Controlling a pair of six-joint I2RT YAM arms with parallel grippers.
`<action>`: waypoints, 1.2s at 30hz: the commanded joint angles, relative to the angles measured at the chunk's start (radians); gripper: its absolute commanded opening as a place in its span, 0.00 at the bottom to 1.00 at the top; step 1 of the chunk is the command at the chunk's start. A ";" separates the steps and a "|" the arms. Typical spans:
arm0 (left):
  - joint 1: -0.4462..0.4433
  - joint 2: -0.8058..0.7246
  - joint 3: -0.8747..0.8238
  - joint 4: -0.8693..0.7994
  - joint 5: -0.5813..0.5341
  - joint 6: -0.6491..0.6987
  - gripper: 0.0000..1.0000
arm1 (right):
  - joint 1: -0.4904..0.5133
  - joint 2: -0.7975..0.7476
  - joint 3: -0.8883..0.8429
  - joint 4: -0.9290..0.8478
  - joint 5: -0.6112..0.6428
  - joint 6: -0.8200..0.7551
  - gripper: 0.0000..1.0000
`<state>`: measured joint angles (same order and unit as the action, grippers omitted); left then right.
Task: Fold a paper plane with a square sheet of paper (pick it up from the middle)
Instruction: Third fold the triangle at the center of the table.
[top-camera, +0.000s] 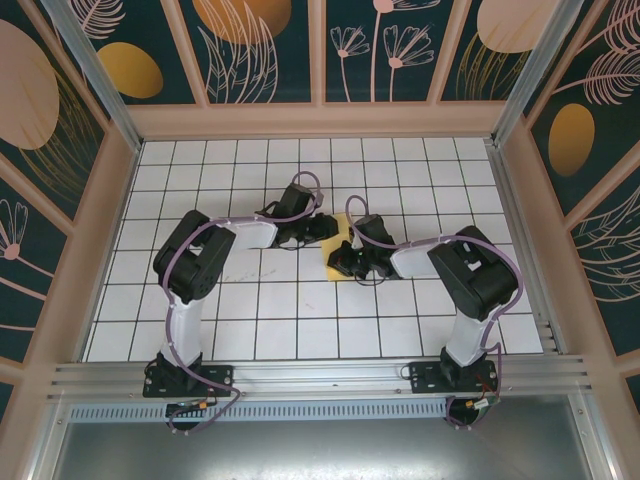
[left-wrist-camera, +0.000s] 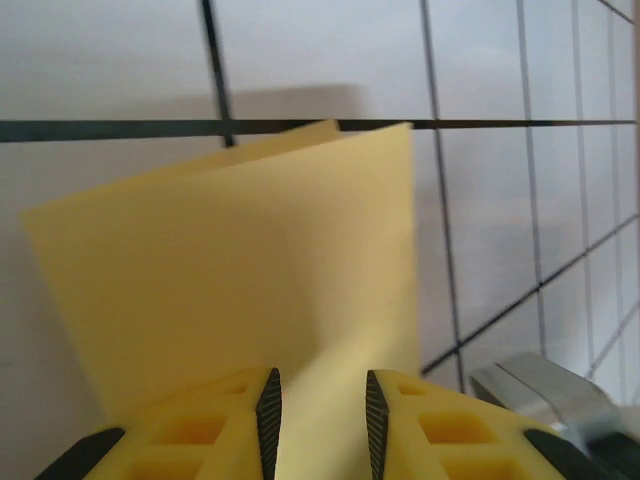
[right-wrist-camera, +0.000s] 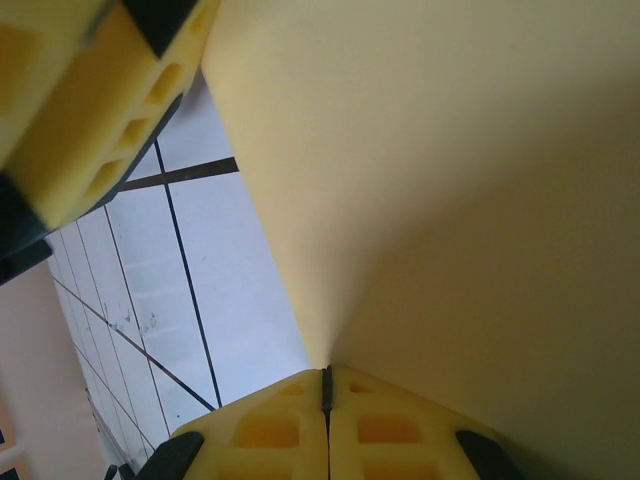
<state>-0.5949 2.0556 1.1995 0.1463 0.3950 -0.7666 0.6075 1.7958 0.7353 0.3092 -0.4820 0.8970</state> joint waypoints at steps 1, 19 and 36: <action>0.007 0.027 -0.001 -0.032 -0.076 0.009 0.32 | 0.006 -0.021 -0.005 -0.017 0.005 -0.011 0.06; 0.014 0.054 -0.009 -0.033 -0.047 0.021 0.28 | 0.054 0.014 0.065 -0.138 -0.010 -0.067 0.05; 0.024 0.054 -0.010 -0.032 -0.022 0.031 0.27 | 0.041 -0.246 -0.014 -0.169 -0.001 -0.085 0.07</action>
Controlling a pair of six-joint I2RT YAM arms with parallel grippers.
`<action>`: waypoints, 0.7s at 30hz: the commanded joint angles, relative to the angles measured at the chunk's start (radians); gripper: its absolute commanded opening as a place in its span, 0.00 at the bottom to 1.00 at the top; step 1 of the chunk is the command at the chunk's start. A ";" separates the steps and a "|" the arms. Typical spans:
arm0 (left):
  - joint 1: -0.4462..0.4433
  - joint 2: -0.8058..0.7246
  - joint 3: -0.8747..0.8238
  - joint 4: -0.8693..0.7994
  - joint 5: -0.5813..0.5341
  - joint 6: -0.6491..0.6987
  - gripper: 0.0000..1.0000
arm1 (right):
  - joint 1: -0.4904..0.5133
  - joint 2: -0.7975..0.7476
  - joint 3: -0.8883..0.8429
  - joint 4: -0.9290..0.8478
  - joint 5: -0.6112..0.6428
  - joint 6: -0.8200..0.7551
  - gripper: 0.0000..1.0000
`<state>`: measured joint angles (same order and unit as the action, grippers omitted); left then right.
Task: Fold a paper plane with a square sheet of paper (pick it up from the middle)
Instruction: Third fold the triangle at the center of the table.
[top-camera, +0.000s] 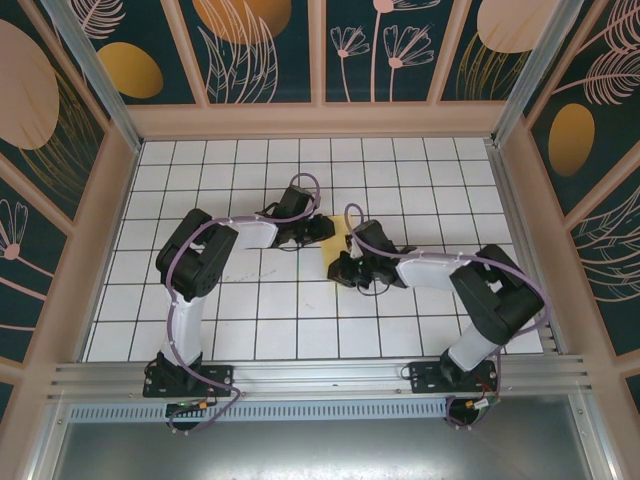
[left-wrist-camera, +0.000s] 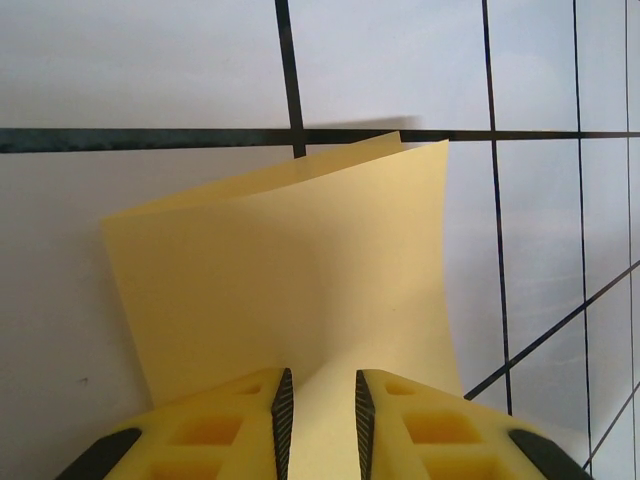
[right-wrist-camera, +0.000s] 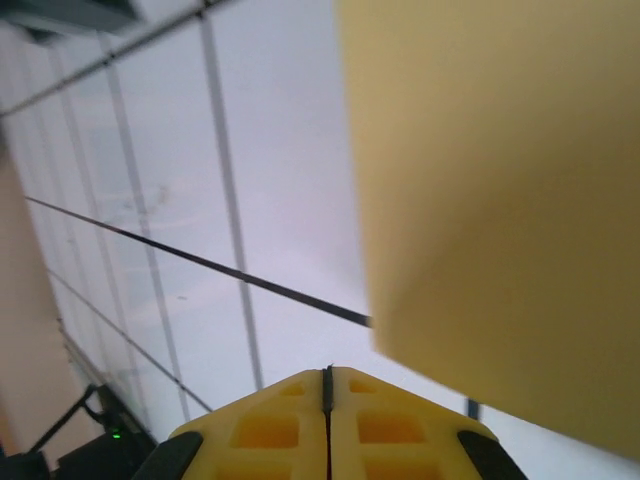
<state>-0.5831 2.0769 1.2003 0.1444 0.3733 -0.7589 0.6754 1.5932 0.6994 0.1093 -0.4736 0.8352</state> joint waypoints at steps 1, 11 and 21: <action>0.013 0.032 -0.010 -0.029 0.001 0.023 0.27 | -0.035 -0.041 0.027 0.056 -0.025 -0.017 0.07; 0.013 0.031 -0.010 -0.027 0.013 0.020 0.28 | -0.054 0.192 0.092 0.149 -0.080 0.002 0.07; 0.055 0.029 -0.004 0.015 0.009 0.033 0.29 | -0.051 0.187 0.000 0.064 -0.105 -0.039 0.01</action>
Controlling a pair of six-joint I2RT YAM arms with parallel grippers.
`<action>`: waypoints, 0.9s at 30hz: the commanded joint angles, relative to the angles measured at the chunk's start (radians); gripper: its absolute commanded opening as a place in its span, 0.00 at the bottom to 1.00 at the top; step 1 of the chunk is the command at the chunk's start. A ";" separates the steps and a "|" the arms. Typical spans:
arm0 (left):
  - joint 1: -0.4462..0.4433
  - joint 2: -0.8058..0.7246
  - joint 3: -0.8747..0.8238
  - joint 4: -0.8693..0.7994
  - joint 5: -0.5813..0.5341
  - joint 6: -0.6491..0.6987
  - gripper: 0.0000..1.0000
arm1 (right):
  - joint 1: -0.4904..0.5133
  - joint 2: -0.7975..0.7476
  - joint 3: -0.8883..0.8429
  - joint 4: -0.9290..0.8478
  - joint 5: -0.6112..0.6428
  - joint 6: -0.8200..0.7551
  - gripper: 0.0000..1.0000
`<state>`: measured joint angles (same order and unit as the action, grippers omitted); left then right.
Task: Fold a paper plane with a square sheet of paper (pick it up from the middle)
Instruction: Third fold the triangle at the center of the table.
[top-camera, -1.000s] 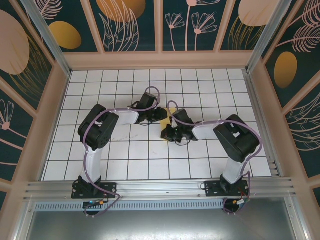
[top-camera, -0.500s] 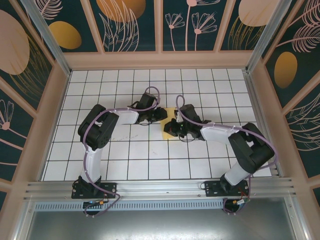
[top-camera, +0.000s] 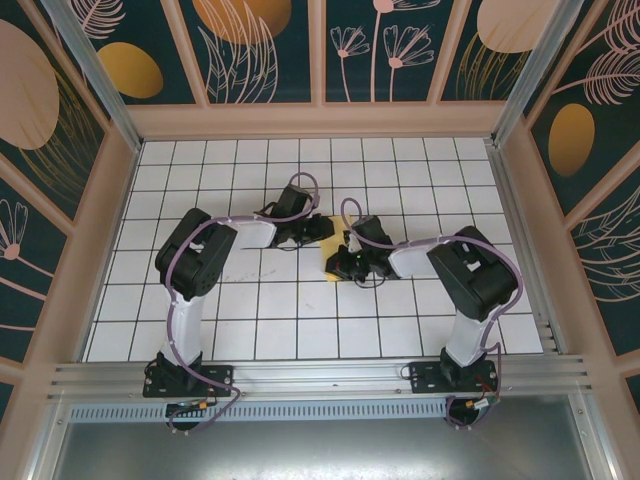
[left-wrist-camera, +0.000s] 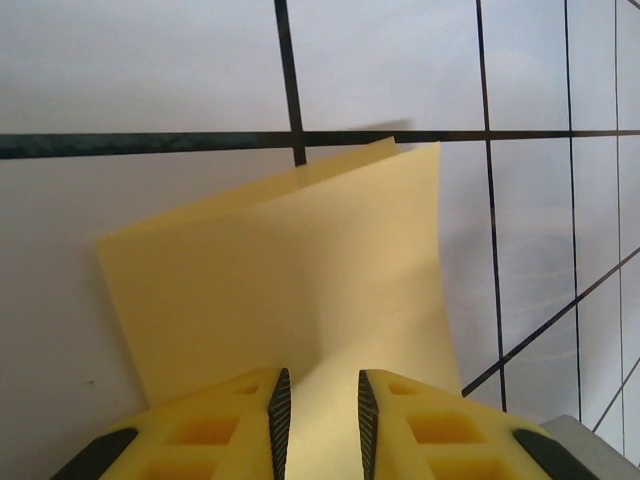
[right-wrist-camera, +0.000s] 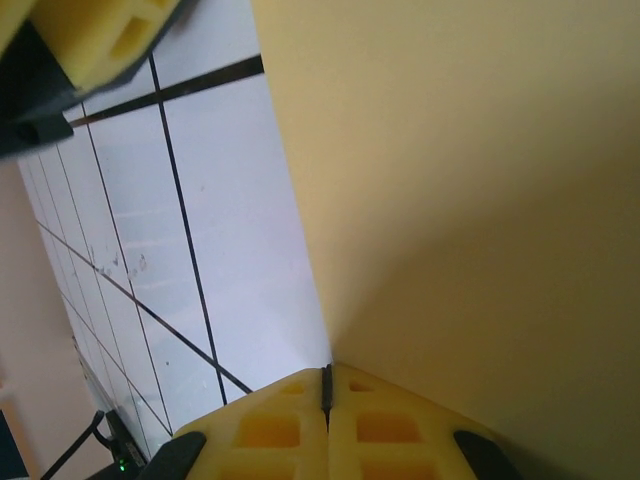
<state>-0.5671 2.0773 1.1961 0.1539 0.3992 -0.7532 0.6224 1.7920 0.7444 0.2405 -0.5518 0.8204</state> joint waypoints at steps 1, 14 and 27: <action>0.049 0.032 0.007 0.006 -0.012 0.030 0.29 | 0.002 -0.013 -0.048 -0.073 -0.028 -0.025 0.01; 0.125 0.063 0.116 -0.065 -0.016 0.093 0.31 | 0.007 -0.004 -0.016 -0.060 -0.055 -0.023 0.02; 0.058 -0.167 -0.033 0.042 0.089 0.018 0.31 | 0.020 -0.116 -0.002 0.080 -0.055 0.041 0.09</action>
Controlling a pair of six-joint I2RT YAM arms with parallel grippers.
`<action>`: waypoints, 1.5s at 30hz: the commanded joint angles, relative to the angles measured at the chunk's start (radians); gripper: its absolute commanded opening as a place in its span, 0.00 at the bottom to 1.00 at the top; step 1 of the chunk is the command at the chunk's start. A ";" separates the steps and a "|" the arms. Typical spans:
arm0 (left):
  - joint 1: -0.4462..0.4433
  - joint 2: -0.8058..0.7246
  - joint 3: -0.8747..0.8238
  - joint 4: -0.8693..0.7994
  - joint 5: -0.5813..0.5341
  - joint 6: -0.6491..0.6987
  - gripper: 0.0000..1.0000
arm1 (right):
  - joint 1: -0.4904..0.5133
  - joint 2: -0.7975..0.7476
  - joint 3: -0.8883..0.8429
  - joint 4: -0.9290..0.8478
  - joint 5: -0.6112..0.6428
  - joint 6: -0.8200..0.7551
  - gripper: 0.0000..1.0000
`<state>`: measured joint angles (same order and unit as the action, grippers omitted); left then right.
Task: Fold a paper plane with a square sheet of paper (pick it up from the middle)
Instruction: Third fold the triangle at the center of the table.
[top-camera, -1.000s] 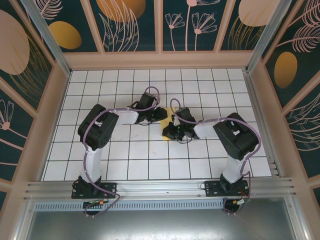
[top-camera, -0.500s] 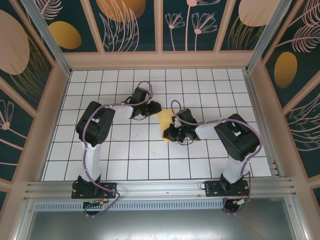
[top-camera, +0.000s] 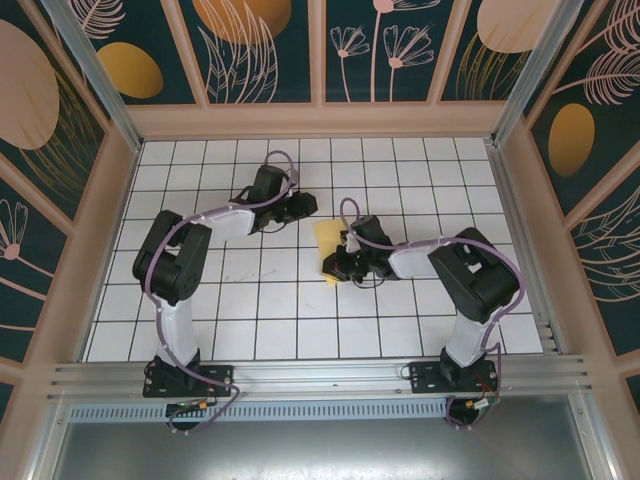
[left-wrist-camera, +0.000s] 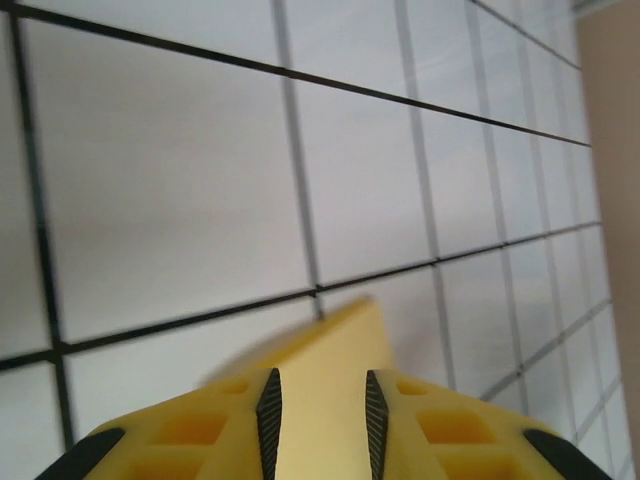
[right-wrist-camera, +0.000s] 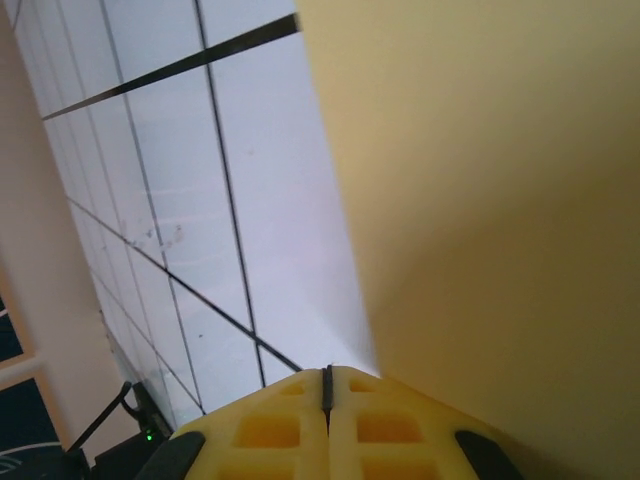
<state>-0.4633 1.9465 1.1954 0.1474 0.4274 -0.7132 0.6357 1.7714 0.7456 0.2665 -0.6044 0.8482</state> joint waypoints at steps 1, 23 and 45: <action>-0.064 -0.041 -0.043 0.039 0.059 -0.018 0.31 | 0.000 -0.148 -0.015 0.023 0.032 -0.002 0.11; -0.123 0.091 -0.001 -0.068 -0.097 -0.010 0.29 | -0.251 -0.105 -0.006 -0.150 0.131 -0.194 0.29; -0.123 0.136 0.023 -0.107 -0.075 0.043 0.30 | -0.250 -0.031 -0.010 -0.041 -0.023 -0.157 0.30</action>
<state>-0.5907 2.0537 1.1984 0.0776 0.3393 -0.7029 0.3805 1.7401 0.7433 0.1780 -0.5854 0.6716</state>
